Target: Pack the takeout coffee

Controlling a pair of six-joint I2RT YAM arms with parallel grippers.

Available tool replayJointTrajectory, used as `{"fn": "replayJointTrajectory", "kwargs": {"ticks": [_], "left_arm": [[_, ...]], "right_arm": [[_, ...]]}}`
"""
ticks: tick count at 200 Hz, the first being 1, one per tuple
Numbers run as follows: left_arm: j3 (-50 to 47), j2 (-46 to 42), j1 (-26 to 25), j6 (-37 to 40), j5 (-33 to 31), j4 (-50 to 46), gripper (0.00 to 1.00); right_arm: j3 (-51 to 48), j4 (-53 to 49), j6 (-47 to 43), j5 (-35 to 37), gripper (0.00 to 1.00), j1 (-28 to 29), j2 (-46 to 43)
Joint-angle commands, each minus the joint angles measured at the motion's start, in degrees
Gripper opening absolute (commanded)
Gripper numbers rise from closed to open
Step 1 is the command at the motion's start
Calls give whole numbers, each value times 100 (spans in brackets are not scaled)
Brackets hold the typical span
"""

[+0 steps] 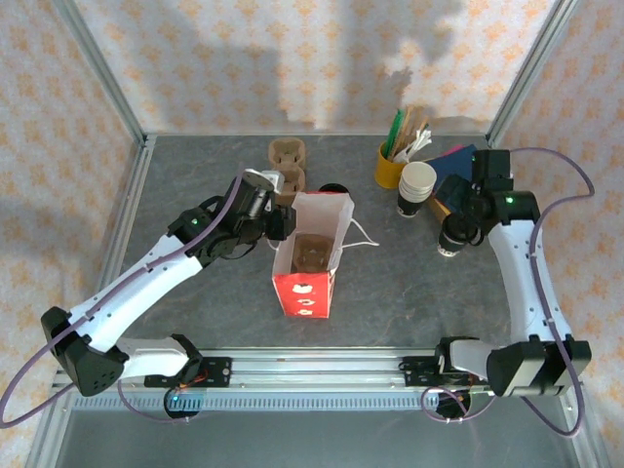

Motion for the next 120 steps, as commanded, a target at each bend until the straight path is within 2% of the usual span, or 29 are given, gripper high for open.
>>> {"fn": "replayJointTrajectory", "kwargs": {"ticks": [1,43,94,120], "left_arm": [[-37,97,-32,-46,-194,-237,30],[-103,194,-32,-125,-33,-183,28],[104,260,-31,-306,-405,-220,8],[156,258,-10,-505,-611,-150,4]], "right_arm": [[-83,-541,-198,116,95,-45,88],[-251,-511,-12,565,96,-115,128],[-497,-72,108,838,94,-124,284],[-547,270,159,731,91,-139,301]]}}
